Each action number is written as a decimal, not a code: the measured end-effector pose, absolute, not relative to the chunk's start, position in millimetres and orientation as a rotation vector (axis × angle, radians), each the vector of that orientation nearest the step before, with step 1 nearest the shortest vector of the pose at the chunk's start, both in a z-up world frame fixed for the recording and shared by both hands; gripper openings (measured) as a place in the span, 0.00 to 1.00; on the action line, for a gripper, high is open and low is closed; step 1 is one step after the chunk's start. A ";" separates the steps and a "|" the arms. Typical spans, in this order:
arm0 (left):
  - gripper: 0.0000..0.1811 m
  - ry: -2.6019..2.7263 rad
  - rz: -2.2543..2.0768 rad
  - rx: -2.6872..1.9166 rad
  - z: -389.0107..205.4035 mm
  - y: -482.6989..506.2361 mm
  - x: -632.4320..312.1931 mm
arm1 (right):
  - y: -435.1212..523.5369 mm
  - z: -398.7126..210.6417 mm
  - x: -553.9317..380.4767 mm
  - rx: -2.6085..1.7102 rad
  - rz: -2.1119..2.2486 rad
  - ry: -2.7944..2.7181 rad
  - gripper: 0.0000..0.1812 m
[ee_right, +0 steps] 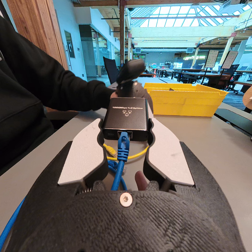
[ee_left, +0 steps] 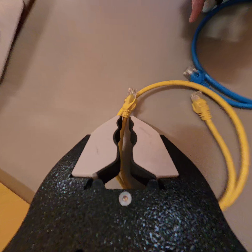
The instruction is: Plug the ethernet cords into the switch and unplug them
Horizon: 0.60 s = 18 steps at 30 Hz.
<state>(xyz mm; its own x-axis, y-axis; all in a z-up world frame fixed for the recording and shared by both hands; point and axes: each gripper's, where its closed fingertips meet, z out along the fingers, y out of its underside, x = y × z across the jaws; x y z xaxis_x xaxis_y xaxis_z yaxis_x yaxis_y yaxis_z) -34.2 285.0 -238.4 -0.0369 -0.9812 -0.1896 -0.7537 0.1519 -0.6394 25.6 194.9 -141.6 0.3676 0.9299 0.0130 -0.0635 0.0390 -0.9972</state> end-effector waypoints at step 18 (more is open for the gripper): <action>0.05 1.890 0.068 -1.124 -250.9 297.3 -25.5 | 196.1 -142.3 25.9 -1.300 0.923 -0.892 0.34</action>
